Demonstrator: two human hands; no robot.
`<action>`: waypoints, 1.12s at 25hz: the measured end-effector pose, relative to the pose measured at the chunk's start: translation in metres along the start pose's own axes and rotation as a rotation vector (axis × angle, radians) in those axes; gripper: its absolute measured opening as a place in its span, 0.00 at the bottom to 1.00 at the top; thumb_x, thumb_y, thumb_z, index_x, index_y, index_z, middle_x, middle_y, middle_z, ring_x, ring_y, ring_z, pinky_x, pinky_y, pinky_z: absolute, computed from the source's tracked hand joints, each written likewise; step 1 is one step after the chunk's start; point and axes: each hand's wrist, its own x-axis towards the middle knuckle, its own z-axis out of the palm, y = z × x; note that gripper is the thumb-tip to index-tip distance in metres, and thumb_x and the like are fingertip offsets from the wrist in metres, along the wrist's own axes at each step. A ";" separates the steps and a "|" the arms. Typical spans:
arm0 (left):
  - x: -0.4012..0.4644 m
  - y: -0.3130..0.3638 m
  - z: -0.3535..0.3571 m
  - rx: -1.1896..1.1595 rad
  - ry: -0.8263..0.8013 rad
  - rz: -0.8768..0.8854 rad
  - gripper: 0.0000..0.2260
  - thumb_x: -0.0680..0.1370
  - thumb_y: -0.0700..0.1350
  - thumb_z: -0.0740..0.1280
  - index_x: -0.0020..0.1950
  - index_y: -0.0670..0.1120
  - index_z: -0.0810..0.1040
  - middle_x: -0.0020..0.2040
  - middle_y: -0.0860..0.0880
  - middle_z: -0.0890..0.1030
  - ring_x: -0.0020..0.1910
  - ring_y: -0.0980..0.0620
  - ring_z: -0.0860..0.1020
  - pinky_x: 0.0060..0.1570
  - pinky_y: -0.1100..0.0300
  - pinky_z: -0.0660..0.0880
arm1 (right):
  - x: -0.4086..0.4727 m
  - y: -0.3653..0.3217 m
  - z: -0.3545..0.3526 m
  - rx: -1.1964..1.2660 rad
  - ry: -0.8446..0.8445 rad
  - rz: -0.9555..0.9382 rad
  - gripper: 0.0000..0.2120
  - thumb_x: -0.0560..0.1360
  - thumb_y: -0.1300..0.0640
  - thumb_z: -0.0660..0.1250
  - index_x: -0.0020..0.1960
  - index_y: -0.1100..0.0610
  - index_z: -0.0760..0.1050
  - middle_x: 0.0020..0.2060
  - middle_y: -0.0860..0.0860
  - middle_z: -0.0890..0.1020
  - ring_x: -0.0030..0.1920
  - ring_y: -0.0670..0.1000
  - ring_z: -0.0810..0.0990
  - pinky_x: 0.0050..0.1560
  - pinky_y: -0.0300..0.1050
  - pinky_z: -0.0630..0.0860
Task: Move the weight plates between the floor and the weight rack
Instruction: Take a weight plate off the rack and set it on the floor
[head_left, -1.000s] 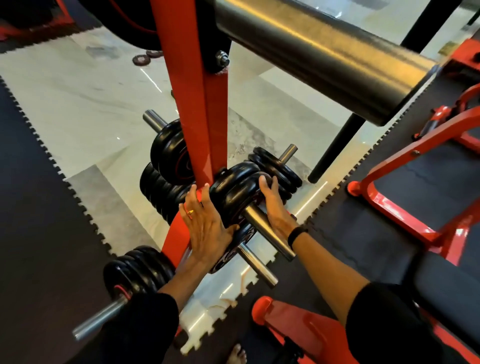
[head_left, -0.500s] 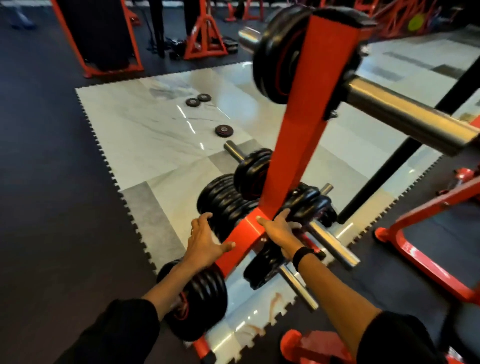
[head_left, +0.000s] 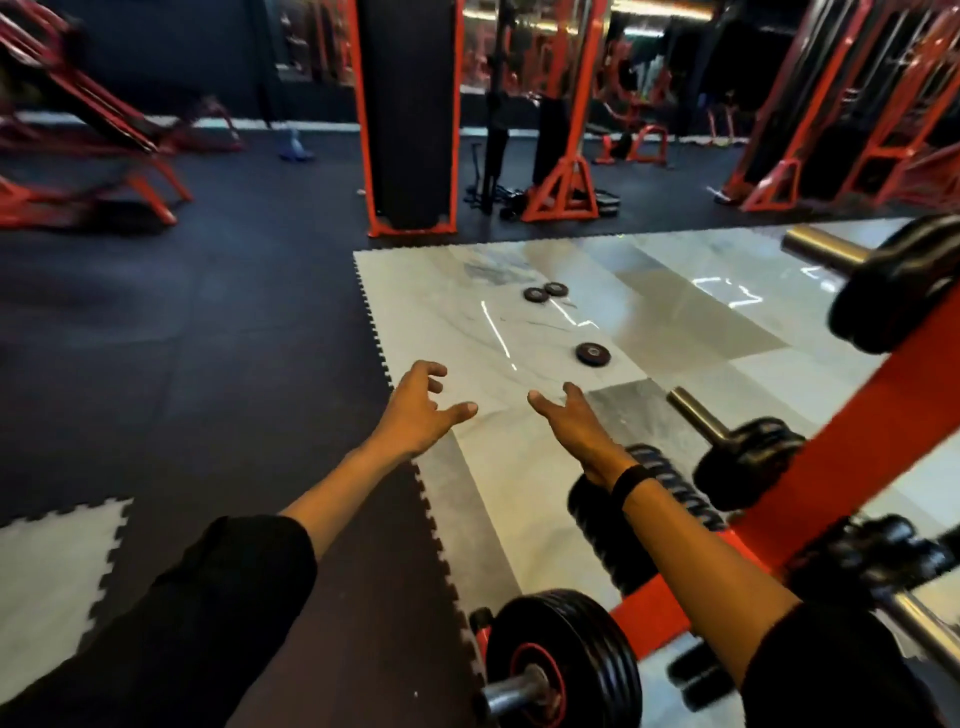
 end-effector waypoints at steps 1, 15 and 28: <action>0.004 -0.003 -0.018 -0.005 0.017 -0.006 0.28 0.71 0.50 0.77 0.66 0.46 0.70 0.60 0.44 0.76 0.55 0.46 0.77 0.55 0.52 0.77 | 0.005 -0.008 0.013 -0.006 -0.021 0.007 0.39 0.80 0.43 0.63 0.81 0.57 0.46 0.80 0.53 0.55 0.78 0.56 0.58 0.74 0.50 0.60; 0.134 -0.097 -0.212 0.106 0.178 -0.047 0.19 0.73 0.52 0.75 0.59 0.47 0.74 0.54 0.48 0.78 0.51 0.50 0.77 0.47 0.60 0.72 | 0.169 -0.116 0.212 -0.065 -0.049 -0.267 0.13 0.77 0.56 0.71 0.53 0.67 0.80 0.52 0.62 0.83 0.56 0.60 0.81 0.52 0.45 0.76; 0.437 -0.069 -0.276 0.106 0.085 0.108 0.15 0.76 0.50 0.72 0.58 0.45 0.77 0.55 0.48 0.78 0.54 0.51 0.78 0.43 0.65 0.73 | 0.437 -0.251 0.240 -0.049 0.033 -0.386 0.06 0.76 0.57 0.70 0.50 0.60 0.79 0.44 0.57 0.84 0.46 0.57 0.85 0.37 0.39 0.74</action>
